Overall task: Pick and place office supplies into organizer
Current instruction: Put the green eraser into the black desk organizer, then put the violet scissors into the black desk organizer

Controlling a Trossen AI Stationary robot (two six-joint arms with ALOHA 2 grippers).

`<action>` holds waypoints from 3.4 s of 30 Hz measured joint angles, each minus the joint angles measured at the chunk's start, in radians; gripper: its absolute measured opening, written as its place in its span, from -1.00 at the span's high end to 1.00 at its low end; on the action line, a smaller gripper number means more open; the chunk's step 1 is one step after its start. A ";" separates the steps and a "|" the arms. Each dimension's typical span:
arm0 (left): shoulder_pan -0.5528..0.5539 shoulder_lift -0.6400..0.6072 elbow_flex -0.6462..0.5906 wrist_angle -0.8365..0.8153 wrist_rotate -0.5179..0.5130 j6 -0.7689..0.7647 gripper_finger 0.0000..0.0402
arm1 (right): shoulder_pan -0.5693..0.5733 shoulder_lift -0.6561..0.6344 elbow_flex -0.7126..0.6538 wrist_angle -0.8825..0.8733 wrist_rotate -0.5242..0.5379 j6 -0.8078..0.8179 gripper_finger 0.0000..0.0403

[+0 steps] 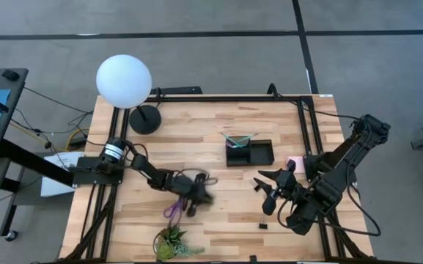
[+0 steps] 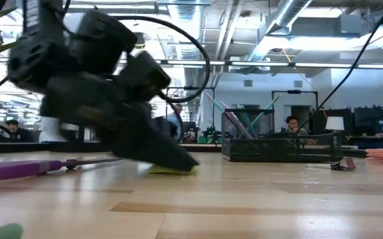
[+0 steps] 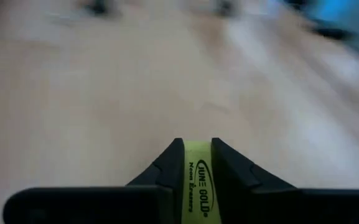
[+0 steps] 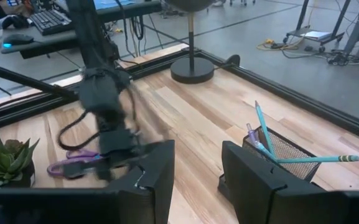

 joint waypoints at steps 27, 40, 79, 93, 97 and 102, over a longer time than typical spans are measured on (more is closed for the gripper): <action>0.278 -0.016 0.430 -0.465 -0.263 0.261 0.63 | 0.004 0.000 0.000 0.037 0.001 -0.051 0.36; 0.277 -0.016 0.430 -0.464 -0.221 0.287 0.31 | 0.004 0.000 0.000 0.048 0.001 -0.051 0.36; 0.069 -0.139 0.431 -0.760 -0.117 0.212 0.29 | -0.061 0.355 -0.085 0.015 -0.498 0.493 0.36; 0.080 -0.139 0.431 -0.805 -0.141 0.190 0.29 | -0.133 0.406 -0.085 -0.092 -0.589 0.594 0.36; 0.080 -0.139 0.431 -0.804 -0.141 0.185 0.29 | -0.178 0.409 -0.085 -0.053 -0.609 0.445 0.36; 0.080 -0.139 0.431 -0.805 -0.143 0.166 0.29 | -0.242 0.409 -0.084 -0.050 -0.742 0.375 0.26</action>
